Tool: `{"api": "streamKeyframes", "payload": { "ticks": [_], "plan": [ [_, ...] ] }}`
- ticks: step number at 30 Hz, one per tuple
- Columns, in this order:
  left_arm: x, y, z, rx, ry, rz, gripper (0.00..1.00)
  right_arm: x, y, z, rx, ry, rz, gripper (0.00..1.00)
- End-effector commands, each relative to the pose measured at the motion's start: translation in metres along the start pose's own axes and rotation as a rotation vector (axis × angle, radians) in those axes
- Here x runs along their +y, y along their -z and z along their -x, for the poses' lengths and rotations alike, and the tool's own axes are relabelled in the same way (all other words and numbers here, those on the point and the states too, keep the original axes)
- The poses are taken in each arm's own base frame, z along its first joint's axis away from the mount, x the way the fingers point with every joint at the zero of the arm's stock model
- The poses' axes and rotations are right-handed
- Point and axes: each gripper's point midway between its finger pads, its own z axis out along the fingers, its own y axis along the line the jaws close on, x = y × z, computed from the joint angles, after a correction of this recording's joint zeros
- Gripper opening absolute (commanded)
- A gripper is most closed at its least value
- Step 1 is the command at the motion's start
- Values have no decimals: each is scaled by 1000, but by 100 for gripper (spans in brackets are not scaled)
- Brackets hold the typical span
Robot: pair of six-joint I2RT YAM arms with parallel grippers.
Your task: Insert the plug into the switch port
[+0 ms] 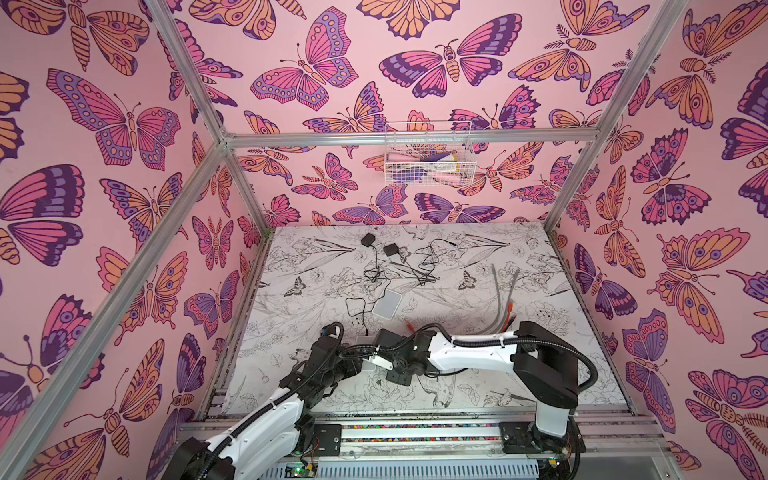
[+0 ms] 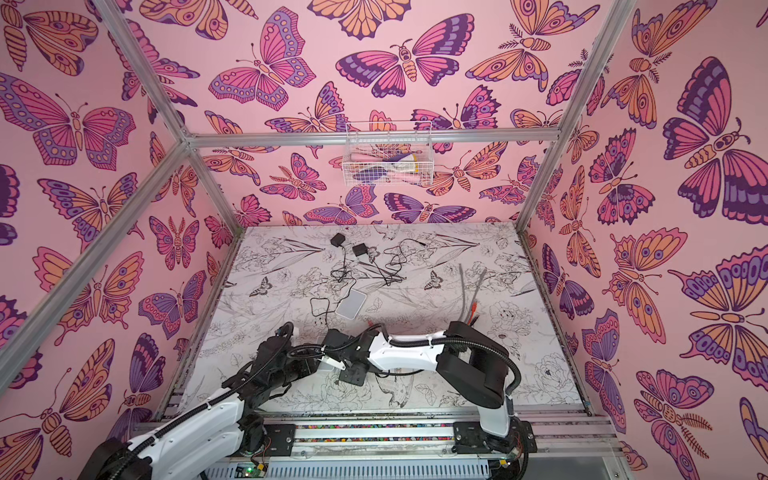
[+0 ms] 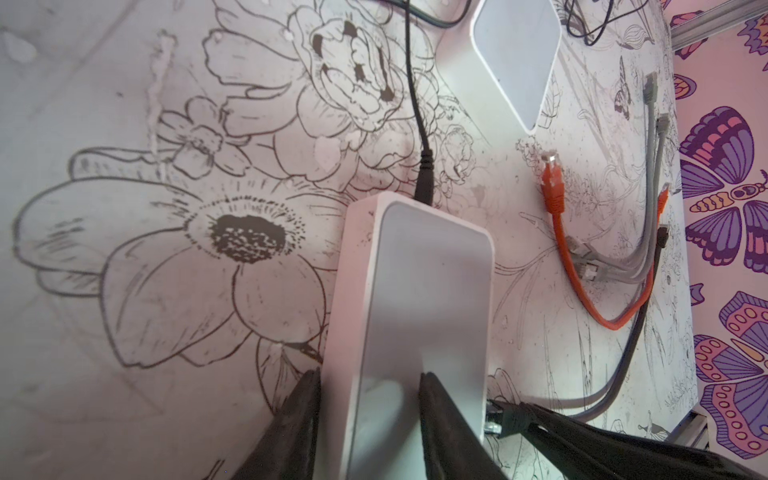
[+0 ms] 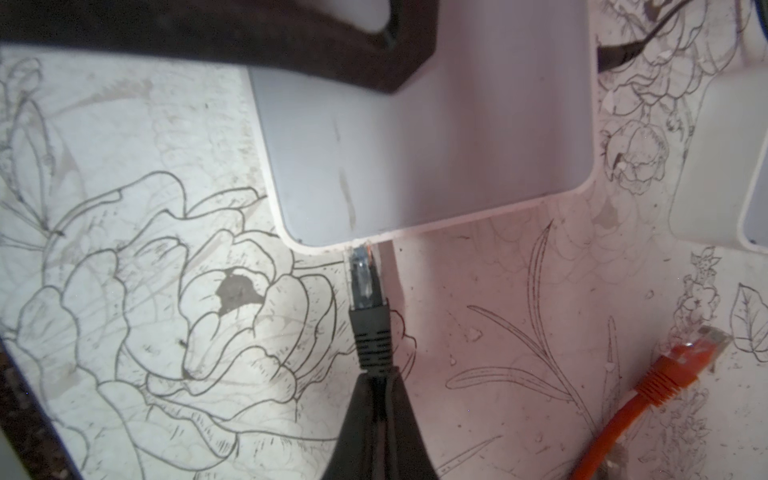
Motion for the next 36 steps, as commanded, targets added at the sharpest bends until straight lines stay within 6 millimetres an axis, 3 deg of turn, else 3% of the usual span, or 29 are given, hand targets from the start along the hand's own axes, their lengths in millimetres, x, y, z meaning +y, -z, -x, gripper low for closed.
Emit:
{"api": "streamKeyframes", "payload": {
  "ticks": [1, 13, 22, 27, 36],
  "plan": [
    [14, -2, -21, 75, 12, 28, 42, 3, 5, 16, -67, 1, 6, 0],
    [11, -1, -26, 94, 16, 3, 41, -2, 8, 32, -139, -62, -12, 0],
    [8, -2, -24, 94, -5, -4, 41, 14, 12, 38, -185, 0, 43, 0],
    [4, -5, -25, 113, -6, -13, 40, 9, 11, 39, -183, -2, 8, 0],
    [3, -7, -38, 142, -5, -19, 39, 6, 16, 57, -249, -58, 10, 0]
  ]
}}
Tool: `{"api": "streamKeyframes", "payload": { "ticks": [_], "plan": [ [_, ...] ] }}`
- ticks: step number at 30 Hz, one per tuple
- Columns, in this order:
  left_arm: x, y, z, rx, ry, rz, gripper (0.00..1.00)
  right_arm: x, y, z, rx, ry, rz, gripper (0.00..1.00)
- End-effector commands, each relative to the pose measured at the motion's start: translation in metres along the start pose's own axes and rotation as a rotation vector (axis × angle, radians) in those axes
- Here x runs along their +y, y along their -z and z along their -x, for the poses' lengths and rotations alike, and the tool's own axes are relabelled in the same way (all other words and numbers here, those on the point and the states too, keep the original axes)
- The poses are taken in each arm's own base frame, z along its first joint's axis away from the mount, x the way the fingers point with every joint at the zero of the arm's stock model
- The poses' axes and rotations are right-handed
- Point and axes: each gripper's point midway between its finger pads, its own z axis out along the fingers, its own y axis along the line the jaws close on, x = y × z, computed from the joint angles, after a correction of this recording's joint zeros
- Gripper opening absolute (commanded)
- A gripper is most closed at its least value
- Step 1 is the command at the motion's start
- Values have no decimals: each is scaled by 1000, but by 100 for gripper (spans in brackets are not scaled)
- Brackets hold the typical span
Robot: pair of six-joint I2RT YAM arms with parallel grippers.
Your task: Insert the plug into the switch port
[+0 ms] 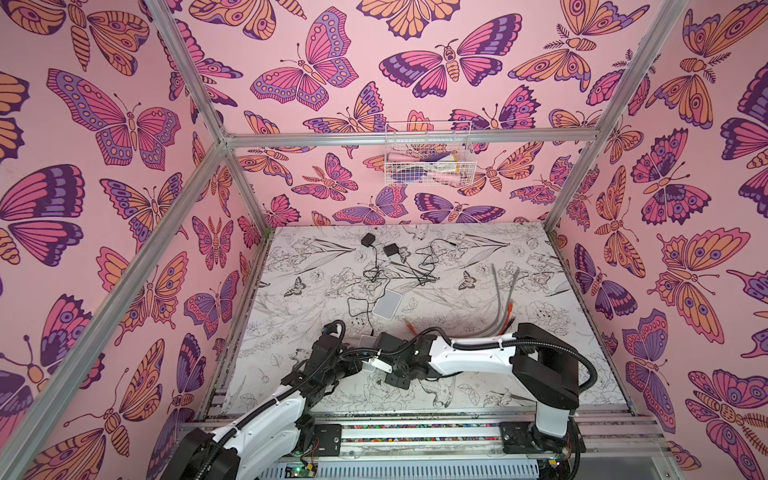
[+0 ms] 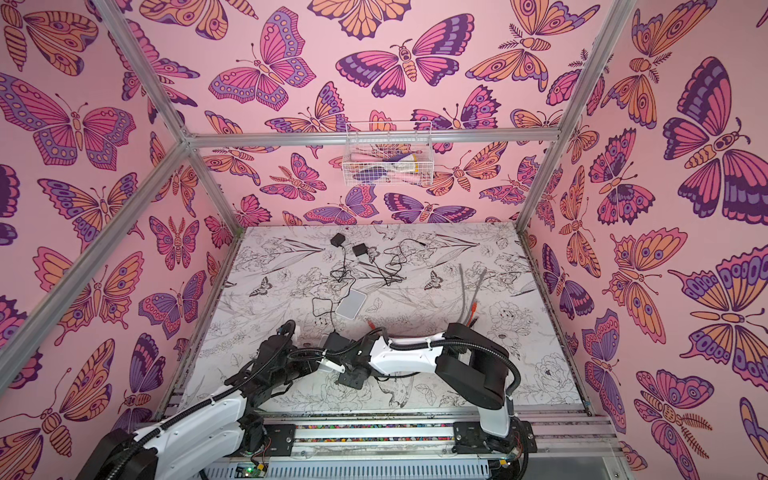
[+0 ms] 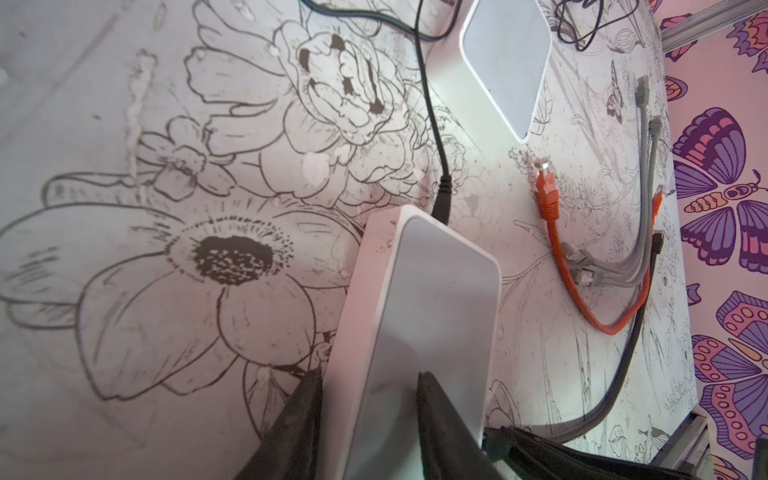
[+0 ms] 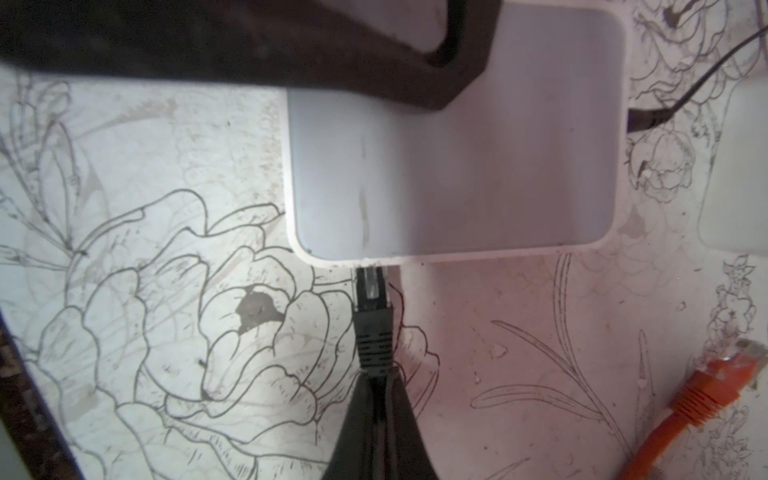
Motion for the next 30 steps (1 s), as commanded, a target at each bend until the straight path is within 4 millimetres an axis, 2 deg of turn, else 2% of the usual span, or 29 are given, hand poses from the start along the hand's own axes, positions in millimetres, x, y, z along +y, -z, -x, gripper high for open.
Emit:
{"api": "streamKeyframes", "payload": {
  "ticks": [1, 14, 24, 30],
  "plan": [
    [5, -1, -40, 145, 6, -7, 39, -1, 20, 57, -217, -41, 0, 0],
    [2, -2, -54, 162, -18, -12, 38, -1, 29, 87, -343, -139, 30, 0],
    [-1, -2, -61, 176, -40, -21, 38, 6, 42, 105, -414, -128, 84, 0],
    [-3, -2, -64, 182, -57, -28, 38, 3, 48, 118, -449, -138, 84, 0]
  ]
}}
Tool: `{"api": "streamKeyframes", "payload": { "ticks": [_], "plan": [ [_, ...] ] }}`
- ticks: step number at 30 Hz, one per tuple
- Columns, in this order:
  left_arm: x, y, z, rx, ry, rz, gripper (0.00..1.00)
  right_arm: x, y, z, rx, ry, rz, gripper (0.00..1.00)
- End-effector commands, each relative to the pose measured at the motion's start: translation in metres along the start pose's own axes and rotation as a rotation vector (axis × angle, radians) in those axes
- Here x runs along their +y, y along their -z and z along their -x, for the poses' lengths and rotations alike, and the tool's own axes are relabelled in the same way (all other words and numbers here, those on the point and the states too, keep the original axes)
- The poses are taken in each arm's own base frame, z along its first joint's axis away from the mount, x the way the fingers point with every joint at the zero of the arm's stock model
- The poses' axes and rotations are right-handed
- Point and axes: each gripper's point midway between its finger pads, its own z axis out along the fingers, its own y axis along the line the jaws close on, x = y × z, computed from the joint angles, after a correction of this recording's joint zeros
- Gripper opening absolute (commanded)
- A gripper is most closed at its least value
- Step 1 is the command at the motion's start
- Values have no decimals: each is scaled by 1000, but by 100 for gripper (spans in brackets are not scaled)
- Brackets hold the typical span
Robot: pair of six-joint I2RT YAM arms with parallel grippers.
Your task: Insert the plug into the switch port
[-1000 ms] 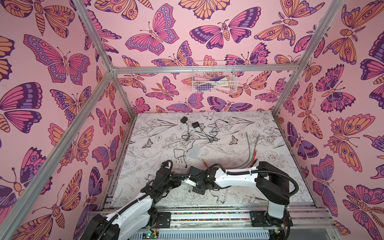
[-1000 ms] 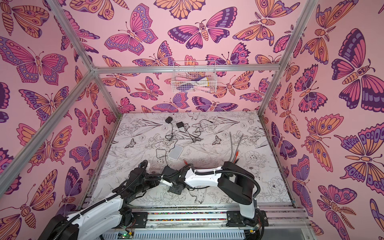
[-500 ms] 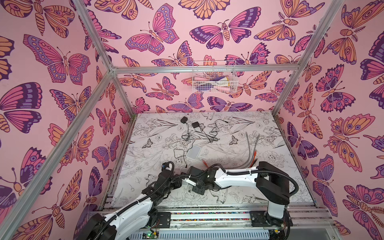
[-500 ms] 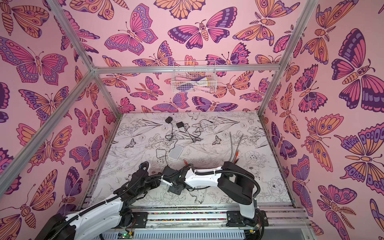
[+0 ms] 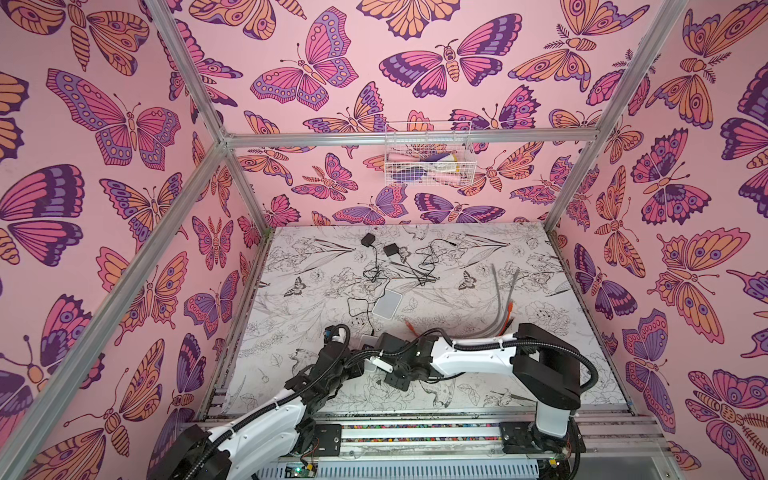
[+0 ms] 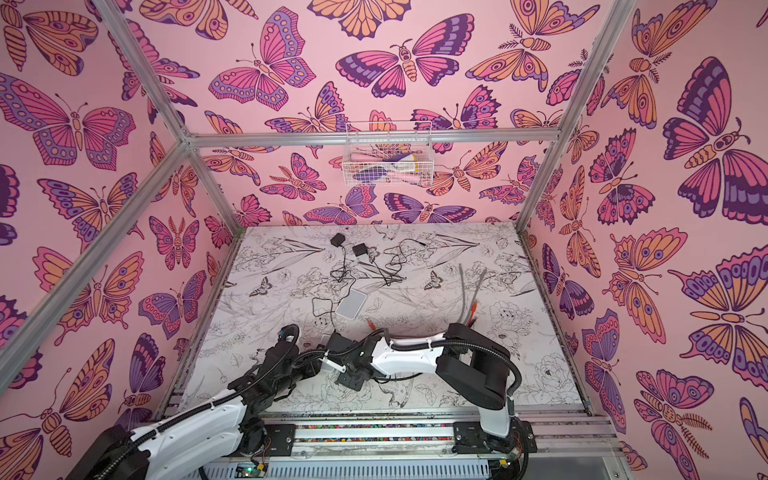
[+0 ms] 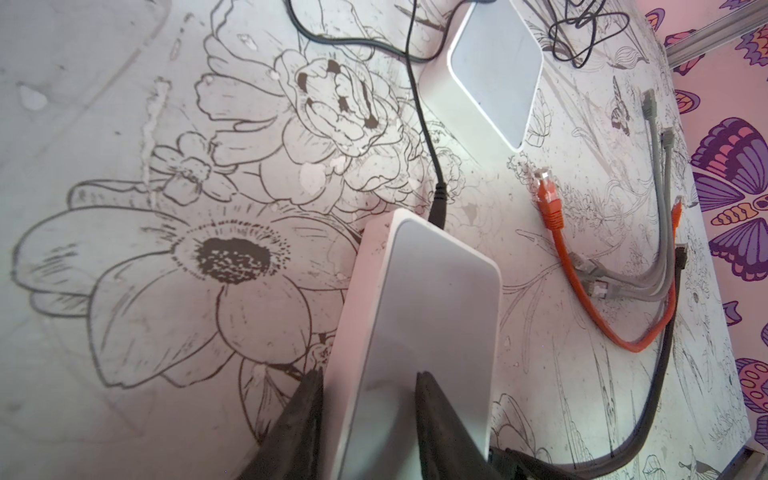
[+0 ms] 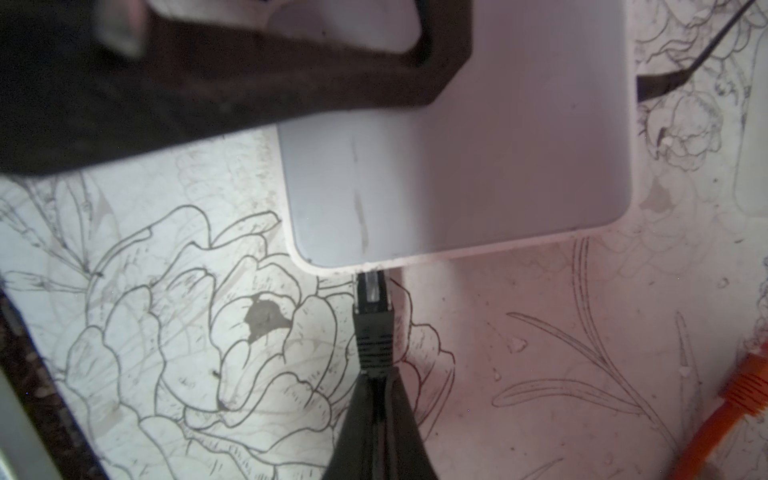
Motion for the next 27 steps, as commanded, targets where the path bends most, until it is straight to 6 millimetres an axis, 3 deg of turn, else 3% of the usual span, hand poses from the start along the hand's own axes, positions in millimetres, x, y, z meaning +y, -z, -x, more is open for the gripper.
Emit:
{"api": "streamKeyframes", "payload": {
  "ticks": [1, 27],
  "plan": [
    [-3, 4, -62, 262, -23, -71, 38, 11, 48, 121, -431, -30, 72, 0],
    [-6, 4, -78, 293, -51, -96, 36, 4, 69, 167, -602, -57, 84, 0]
  ]
}}
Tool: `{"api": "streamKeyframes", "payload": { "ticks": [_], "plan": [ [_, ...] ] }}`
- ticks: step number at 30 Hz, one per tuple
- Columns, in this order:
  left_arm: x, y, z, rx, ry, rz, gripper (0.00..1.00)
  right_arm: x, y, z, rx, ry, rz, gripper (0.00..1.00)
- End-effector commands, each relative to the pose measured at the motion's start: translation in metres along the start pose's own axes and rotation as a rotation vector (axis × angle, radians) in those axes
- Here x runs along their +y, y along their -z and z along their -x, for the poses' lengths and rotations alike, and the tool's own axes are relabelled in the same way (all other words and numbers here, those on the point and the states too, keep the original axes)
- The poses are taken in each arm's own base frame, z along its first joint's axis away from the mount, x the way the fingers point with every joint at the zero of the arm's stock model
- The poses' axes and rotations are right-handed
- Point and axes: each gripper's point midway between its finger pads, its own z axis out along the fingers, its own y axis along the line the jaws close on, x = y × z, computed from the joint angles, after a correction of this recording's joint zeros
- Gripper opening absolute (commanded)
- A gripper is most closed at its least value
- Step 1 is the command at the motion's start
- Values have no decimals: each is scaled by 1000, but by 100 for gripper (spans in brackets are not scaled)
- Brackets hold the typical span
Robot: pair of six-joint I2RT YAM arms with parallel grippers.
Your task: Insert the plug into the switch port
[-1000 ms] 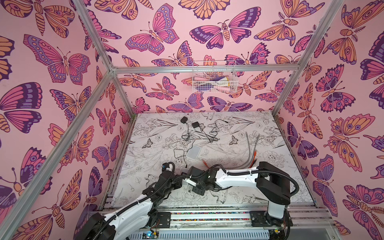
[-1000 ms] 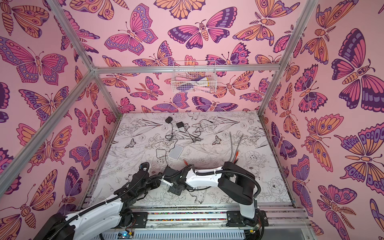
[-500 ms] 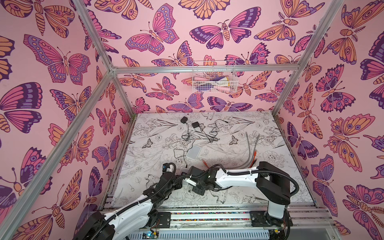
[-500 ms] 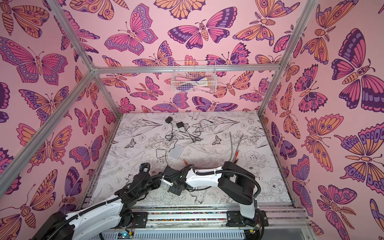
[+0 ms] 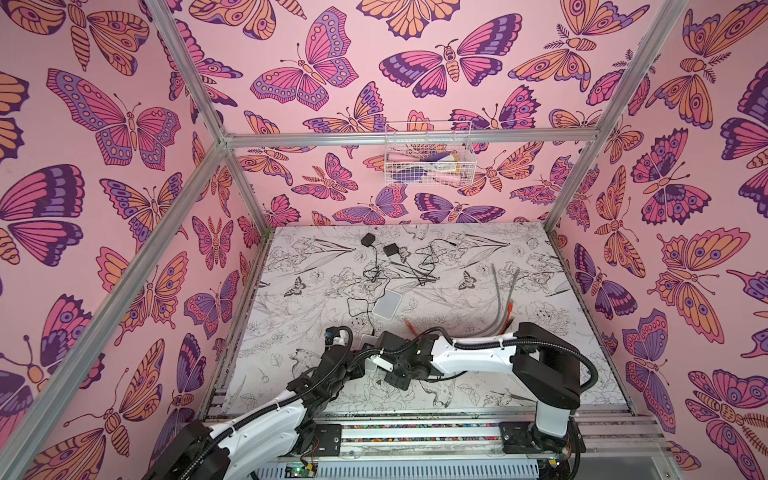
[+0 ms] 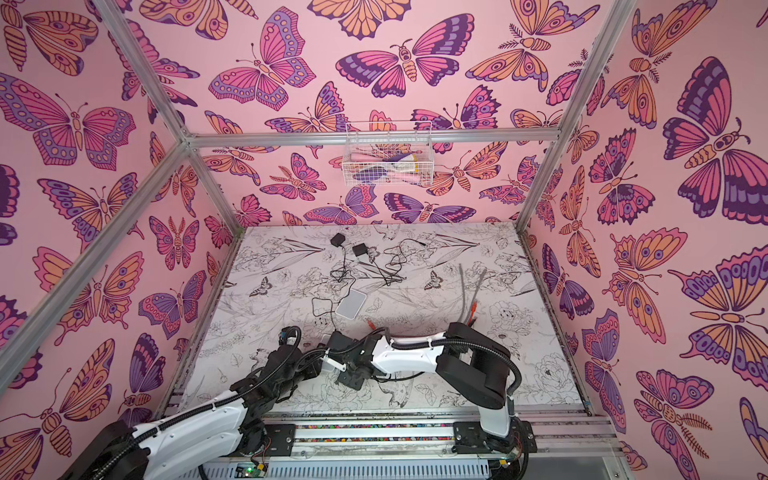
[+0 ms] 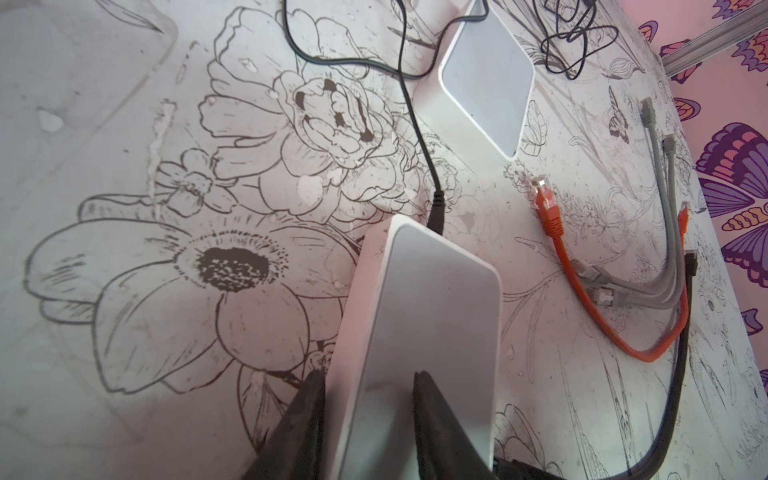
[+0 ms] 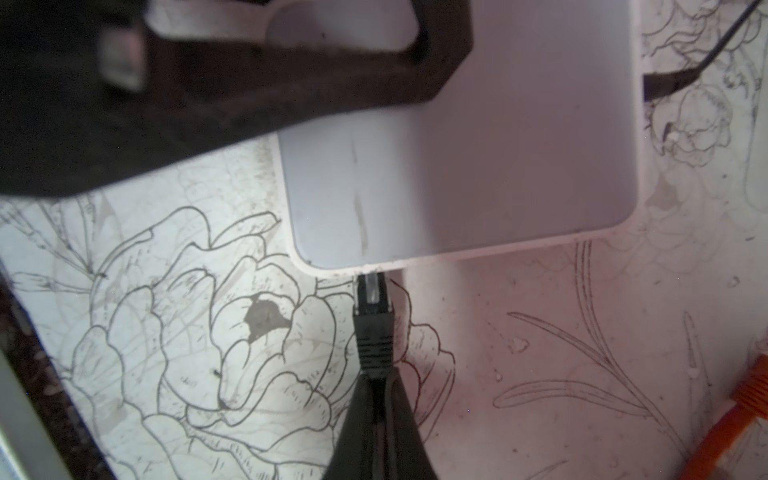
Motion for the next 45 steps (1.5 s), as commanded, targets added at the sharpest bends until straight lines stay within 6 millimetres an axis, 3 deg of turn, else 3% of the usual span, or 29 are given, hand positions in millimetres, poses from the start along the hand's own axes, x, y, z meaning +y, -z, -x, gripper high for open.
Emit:
{"api": "streamKeyframes", "payload": {
  "ticks": [1, 11, 21, 24, 28, 32, 37, 41, 45],
  "plan": [
    [-7, 9, -78, 341, -26, -109, 36, 7, 68, 166, -604, -38, 70, 0],
    [-8, 8, -85, 362, -48, -108, 35, 8, 80, 182, -669, -31, 96, 0],
    [-9, 8, -85, 355, -59, -105, 35, 9, 76, 184, -665, -35, 118, 0],
    [-5, 8, -77, 319, -58, -74, 35, 6, 77, 171, -630, -33, 92, 0],
    [0, 11, -64, 270, -69, -24, 41, 0, 79, 145, -575, -31, 62, 9],
    [4, 15, -37, 200, -80, 34, 47, -8, 79, 111, -493, -41, 22, 20],
    [8, 17, -5, 135, -28, 48, 53, -18, 79, 63, -410, -76, -34, 25],
    [4, 21, 16, 93, -10, 43, 57, -50, 95, 41, -422, -176, -128, 27],
    [-12, 27, 33, 61, -27, -3, 57, -86, 104, 28, -423, -295, -139, 28]
  ]
}}
